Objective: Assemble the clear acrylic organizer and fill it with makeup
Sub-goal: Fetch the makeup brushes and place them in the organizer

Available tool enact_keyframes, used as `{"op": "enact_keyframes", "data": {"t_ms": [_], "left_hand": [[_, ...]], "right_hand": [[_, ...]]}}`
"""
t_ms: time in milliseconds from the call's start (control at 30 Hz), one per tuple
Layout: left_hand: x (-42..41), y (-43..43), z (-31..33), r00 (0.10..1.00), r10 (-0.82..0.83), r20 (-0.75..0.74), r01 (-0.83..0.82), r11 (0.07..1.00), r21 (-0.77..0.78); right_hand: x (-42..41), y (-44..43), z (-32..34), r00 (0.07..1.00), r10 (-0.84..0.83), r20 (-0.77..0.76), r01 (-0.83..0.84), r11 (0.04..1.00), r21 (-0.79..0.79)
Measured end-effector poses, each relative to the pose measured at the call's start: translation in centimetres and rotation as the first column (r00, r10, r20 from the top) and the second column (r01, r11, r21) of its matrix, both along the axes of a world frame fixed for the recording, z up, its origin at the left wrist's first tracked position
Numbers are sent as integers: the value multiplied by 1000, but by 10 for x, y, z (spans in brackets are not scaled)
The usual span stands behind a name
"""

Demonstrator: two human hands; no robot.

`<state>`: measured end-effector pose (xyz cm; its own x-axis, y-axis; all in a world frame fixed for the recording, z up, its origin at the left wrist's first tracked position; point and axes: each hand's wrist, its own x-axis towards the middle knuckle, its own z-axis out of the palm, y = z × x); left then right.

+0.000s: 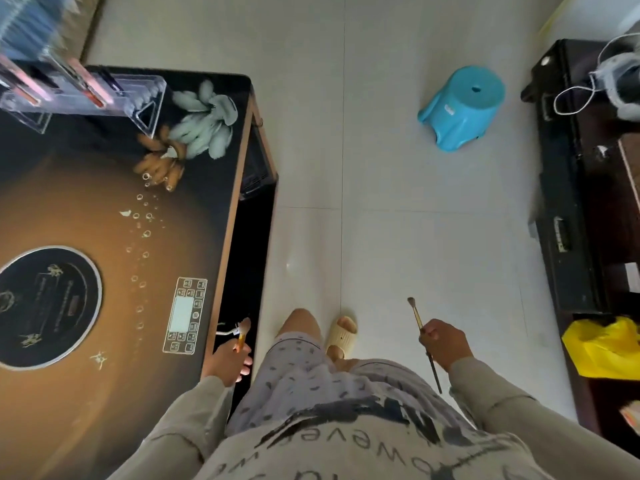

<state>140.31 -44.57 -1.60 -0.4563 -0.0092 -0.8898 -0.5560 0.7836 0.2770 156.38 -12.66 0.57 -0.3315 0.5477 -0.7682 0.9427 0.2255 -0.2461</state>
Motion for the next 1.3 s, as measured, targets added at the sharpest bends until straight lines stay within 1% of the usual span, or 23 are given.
{"op": "enact_keyframes", "data": {"t_ms": [133,200,300,333,400,467,533,667,800,867,967,1033,1100,1167,1300], "left_hand": [[-31,29,-5,998,15,54,-15,1000,-2],[-51,44,-9,998,17,52,-17,1000,-6],[-81,64,-10,998,-41,46,40,999,3],[-103,77,-14,997,-64,47,64,998,5],[-128,95,-11,988,-154,33,154,988,-3],[-171,120,-9,971,-240,10,240,970,-37],[-213,144,-4,958,-286,-9,285,957,-59],[-292,195,9,978,-206,-36,207,978,29],[-352,232,18,989,-133,-61,137,988,70],[-376,247,19,994,-95,-47,99,992,80],[-402,266,18,999,14,32,-17,993,119],[-416,276,13,996,81,36,-85,990,109],[-427,286,7,992,123,37,-126,988,89],[-435,294,1,992,125,8,-125,990,64],[-448,308,-7,981,195,-4,-195,981,10]], "right_hand": [[-33,27,0,1000,29,7,-29,1000,-12],[-50,39,-4,1000,17,17,-17,1000,-22],[-72,51,-7,999,-5,35,6,1000,-30],[-88,62,-11,999,-19,45,20,1000,-21],[-103,71,-10,997,-37,69,39,999,-25],[-132,87,-13,994,-90,61,91,996,-23],[-160,101,-11,988,-144,55,145,989,-5],[-213,127,-9,961,-276,-13,276,961,4],[-256,151,-6,949,-313,-26,314,949,8],[-280,165,-4,954,-298,-25,298,954,7],[-316,193,-5,960,-278,-29,278,960,5],[-341,215,-9,969,-245,-36,246,969,0],[-369,241,-14,983,-182,-19,182,983,4],[-399,269,-17,993,-116,-1,116,993,5],[-469,326,-13,990,120,70,-119,993,-17]]}}
